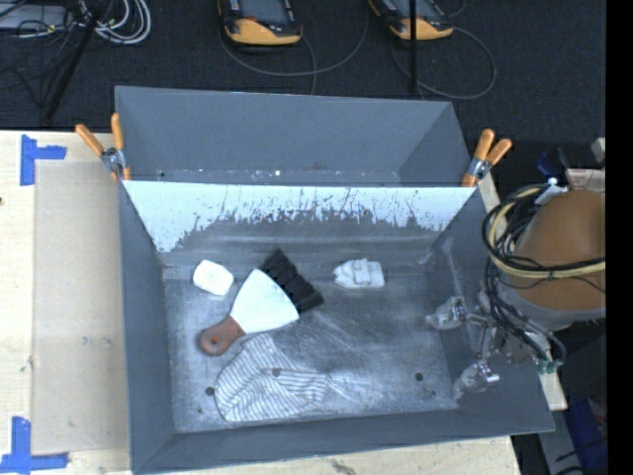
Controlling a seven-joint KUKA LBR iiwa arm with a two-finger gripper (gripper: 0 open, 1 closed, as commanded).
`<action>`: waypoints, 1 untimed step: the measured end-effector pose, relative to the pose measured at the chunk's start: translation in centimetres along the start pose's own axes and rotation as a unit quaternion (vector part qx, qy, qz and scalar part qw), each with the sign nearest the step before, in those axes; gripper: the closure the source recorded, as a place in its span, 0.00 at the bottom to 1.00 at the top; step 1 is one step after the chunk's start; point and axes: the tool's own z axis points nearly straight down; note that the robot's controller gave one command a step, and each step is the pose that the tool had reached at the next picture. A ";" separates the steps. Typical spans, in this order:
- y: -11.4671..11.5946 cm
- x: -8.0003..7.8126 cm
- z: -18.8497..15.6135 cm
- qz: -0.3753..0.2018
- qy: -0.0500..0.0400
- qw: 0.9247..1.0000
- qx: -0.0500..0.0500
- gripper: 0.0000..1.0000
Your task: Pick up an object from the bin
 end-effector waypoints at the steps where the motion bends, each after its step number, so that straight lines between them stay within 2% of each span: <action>1: 2.9 -1.1 1.8 -0.025 0.002 1.000 0.000 0.00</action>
Offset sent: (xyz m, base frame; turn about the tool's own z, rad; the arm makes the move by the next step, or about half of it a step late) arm 0.0736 0.0380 -0.0479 -0.1669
